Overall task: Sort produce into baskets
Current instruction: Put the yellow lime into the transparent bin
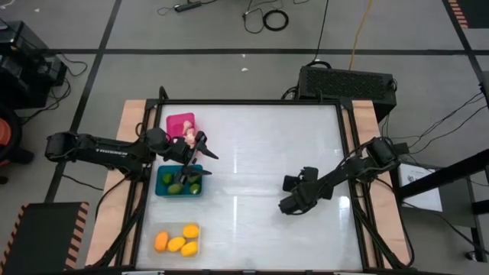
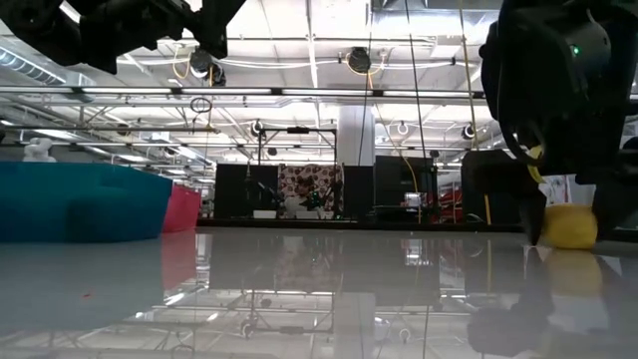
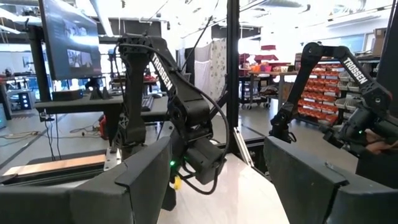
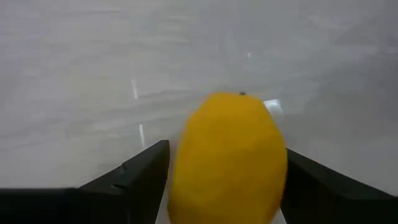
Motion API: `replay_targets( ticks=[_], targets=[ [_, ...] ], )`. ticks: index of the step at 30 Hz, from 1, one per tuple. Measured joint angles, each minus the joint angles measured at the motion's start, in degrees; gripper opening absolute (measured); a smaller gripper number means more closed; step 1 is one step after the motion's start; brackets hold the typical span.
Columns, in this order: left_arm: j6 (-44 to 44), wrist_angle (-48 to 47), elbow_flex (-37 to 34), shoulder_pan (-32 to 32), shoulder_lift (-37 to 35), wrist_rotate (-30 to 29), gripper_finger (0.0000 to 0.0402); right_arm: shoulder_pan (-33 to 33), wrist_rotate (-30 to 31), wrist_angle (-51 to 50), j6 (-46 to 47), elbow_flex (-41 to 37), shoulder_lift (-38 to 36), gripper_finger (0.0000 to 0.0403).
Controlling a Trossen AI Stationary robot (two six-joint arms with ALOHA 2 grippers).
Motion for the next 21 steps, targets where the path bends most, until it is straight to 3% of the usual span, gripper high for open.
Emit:
replay_targets(
  ticks=[14, 18, 21],
  targets=[
    [1.99, -6.72, 0.00, 0.83, -0.74, 0.02, 0.0263, 0.02, 1.36, -0.16, -5.21, 2.57, -0.02, 0.0180],
    [2.02, -11.44, 0.00, 3.05, -3.39, 0.01, 0.0263, 0.11, 8.70, 1.15, -10.63, 7.83, -0.04, 0.0184],
    [2.03, -13.59, 0.00, 4.83, -5.21, 0.00, 0.0263, 0.15, 16.58, 7.72, -19.51, 12.03, -0.07, 0.0188]
  ],
)
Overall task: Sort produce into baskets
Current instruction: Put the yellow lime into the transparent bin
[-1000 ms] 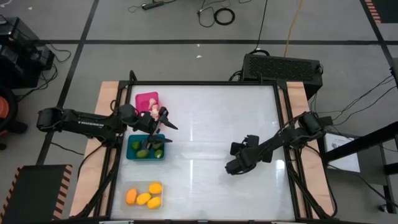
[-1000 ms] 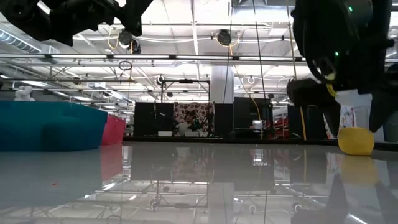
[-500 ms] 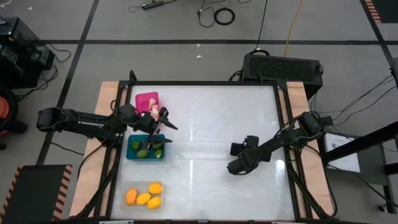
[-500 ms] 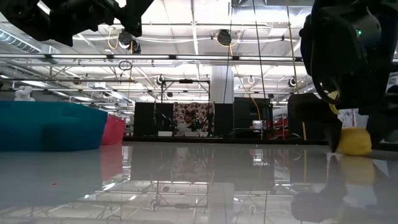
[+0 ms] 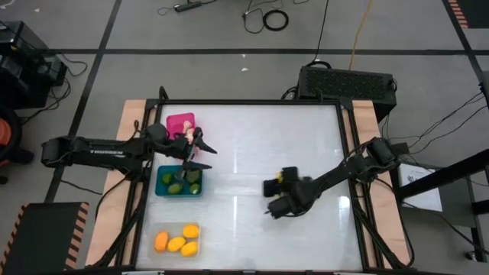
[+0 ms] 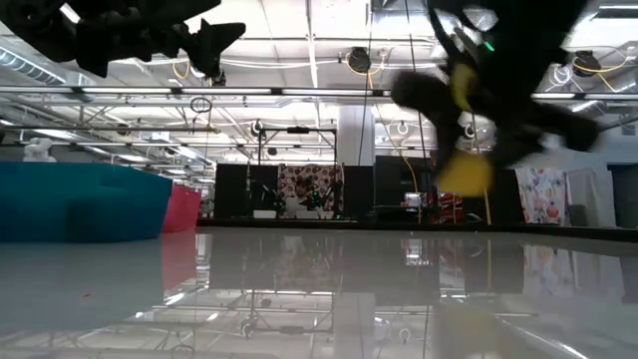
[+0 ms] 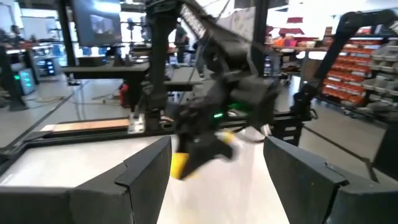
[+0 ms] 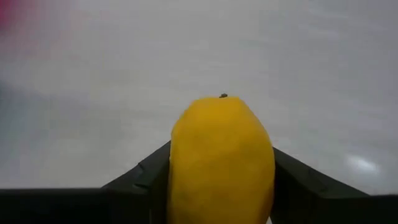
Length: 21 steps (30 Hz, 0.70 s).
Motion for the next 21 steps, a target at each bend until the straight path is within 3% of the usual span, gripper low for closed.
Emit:
replay_targets(
  ticks=[4, 8, 10, 12, 16, 21],
  targets=[
    [-0.04, -1.98, 0.00, 1.49, -0.71, -2.14, 0.0263, -0.18, 6.62, 21.62, -22.35, 2.08, 0.00, 0.0188],
    [-0.30, -4.66, 0.00, 1.71, -0.71, -4.69, 0.0263, -0.22, 5.68, 53.46, -52.27, 2.30, 1.87, 0.0188],
    [0.24, -5.66, -0.02, 1.58, -0.69, -1.92, 0.0263, 0.08, 4.44, 67.92, -65.16, 2.26, 4.25, 0.0189],
    [2.10, -5.84, 0.00, 0.96, -0.71, 5.05, 0.0263, 0.09, 1.67, 78.18, -74.58, 3.37, 7.47, 0.0189],
    [4.13, -7.06, 0.00, -0.79, -0.75, 15.08, 0.0263, -0.21, -3.97, 82.33, -82.66, 10.63, 15.26, 0.0189],
    [7.60, -12.01, -0.02, -2.01, -0.77, 13.43, 0.0263, -0.49, -11.20, 81.26, -91.71, 26.14, 27.50, 0.0189]
  ],
)
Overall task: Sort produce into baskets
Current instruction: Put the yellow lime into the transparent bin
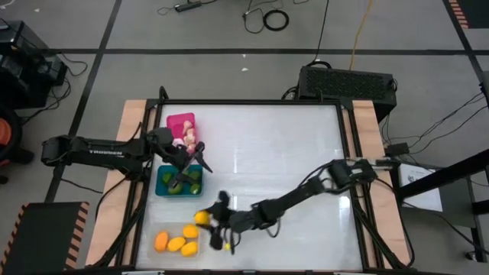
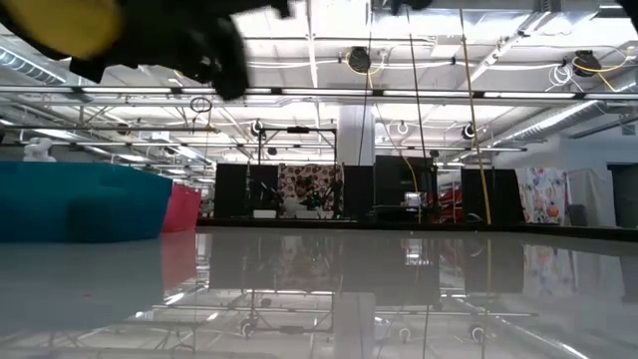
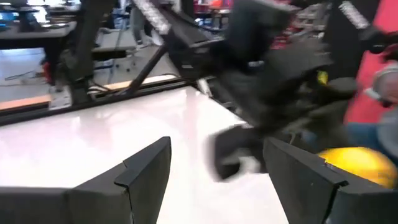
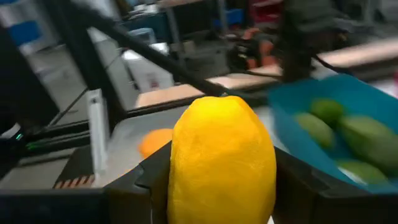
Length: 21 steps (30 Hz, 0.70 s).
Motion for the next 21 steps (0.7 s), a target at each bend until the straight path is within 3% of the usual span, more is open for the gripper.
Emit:
replay_targets(
  ticks=[4, 10, 13, 21],
  targets=[
    [1.72, -0.12, 0.00, -0.21, 0.00, -1.36, 0.0263, 0.04, -3.32, -2.40, -4.67, 12.06, 7.06, 0.0189],
    [2.89, 0.24, 0.00, -0.20, 0.00, -1.73, 0.0263, -1.11, -15.36, -3.01, -5.99, 24.03, 15.13, 0.0189],
    [2.89, 0.52, 0.00, -0.20, 0.00, 0.26, 0.0263, -2.10, -18.44, -2.75, -4.09, 25.90, 16.54, 0.0192],
    [2.63, 0.47, 0.00, -0.24, 0.00, 1.43, 0.0263, -2.61, -18.75, -2.68, 0.50, 25.90, 16.78, 0.0226]
  ],
)
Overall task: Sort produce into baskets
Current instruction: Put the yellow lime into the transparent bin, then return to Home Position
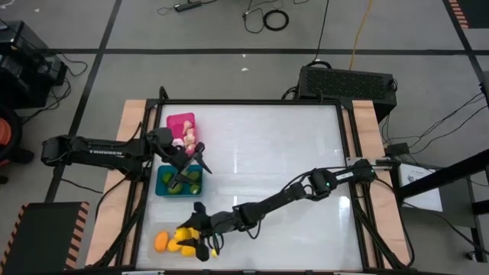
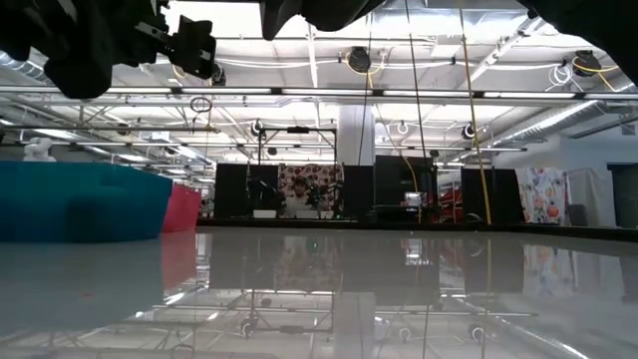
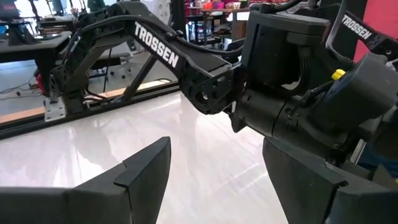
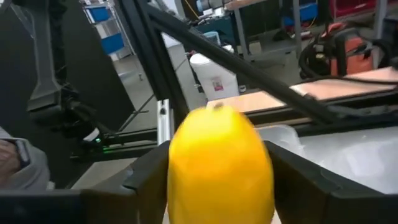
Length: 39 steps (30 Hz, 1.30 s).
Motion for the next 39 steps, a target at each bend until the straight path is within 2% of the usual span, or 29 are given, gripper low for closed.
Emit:
replay_targets(
  ticks=[5, 10, 19, 24, 30, 39],
  targets=[
    [0.26, 0.16, 0.00, 0.00, 0.00, 0.04, 0.0263, 0.15, -0.07, -0.07, 1.72, 0.00, 0.00, 0.0252],
    [0.23, 0.44, 0.00, 0.00, 0.00, 0.09, 0.0263, 0.33, 0.15, -0.54, 1.28, 0.00, -0.12, 0.0260],
    [-0.04, 1.37, 0.00, 0.00, 0.00, 0.08, 0.0263, -0.15, 1.63, -31.61, 4.54, 0.02, -10.82, 0.0250],
    [-0.17, 2.11, 0.00, 0.00, 0.00, -0.17, 0.0263, 0.96, 9.29, -47.73, 2.40, -0.02, -16.48, 0.0240],
    [-0.20, 3.08, 0.00, 0.00, 0.00, -0.70, 0.0263, 3.29, 26.33, -67.14, 5.05, 0.00, -20.95, 0.0218],
    [-0.22, 3.08, 0.00, 0.00, 0.00, -4.81, 0.0263, 5.03, 34.04, -95.75, 20.89, -0.04, -21.33, 0.0163]
  ],
)
